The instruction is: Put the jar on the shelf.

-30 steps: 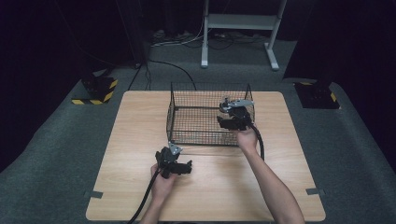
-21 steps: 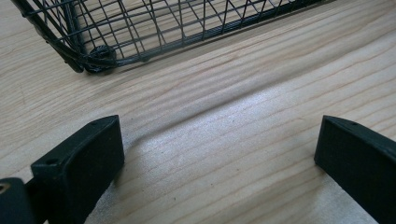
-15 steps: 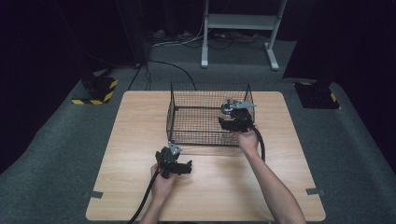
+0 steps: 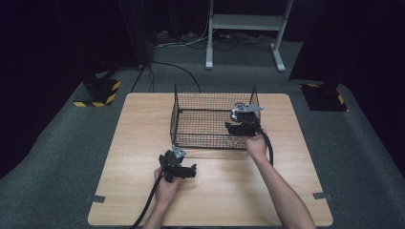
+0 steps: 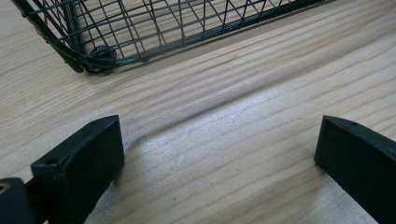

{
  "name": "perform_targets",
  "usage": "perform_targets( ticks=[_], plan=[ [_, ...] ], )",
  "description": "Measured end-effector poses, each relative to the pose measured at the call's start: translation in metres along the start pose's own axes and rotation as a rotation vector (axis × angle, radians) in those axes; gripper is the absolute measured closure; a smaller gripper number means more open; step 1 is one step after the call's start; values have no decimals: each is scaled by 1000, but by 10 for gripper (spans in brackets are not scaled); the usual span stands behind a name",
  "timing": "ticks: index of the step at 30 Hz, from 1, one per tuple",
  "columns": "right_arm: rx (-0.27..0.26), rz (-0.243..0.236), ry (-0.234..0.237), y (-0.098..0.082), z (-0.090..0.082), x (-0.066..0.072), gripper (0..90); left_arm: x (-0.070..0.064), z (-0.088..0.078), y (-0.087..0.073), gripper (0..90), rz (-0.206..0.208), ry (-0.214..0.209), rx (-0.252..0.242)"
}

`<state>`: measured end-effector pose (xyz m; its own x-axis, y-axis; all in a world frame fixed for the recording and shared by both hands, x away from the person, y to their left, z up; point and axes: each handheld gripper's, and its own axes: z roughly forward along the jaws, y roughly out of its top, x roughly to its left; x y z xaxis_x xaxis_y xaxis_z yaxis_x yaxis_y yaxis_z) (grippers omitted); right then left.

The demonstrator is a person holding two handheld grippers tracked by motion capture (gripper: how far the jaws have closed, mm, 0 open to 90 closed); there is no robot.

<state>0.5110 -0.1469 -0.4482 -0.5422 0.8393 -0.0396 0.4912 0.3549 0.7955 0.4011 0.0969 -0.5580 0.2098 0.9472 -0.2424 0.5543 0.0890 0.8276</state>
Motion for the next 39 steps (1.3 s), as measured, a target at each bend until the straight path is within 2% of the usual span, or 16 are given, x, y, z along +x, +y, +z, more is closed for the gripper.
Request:
perform_targets(
  ticks=[8, 12, 16, 18, 23, 29, 39],
  plan=[
    [7, -10, -33, 2, -1, 5, 256, 0, 0, 0, 15, 0, 0, 0],
    [3, -5, -29, 3, -5, 4, 203, 0, 0, 0, 15, 0, 0, 0],
    [13, -34, -44, 4, -9, 8, 178, 0, 0, 0, 15, 0, 0, 0],
    [13, -46, -52, 4, -10, 9, 174, 0, 0, 0, 15, 0, 0, 0],
    [13, -40, -63, 1, -12, 11, 173, 0, 0, 0, 15, -1, 0, 0],
    [12, -63, -84, -1, -16, 11, 173, 0, 0, 0, 15, 0, 0, 0],
    [6, -63, -98, -7, -19, 10, 176, 0, 0, 0, 15, 0, 0, 0]
  ],
)
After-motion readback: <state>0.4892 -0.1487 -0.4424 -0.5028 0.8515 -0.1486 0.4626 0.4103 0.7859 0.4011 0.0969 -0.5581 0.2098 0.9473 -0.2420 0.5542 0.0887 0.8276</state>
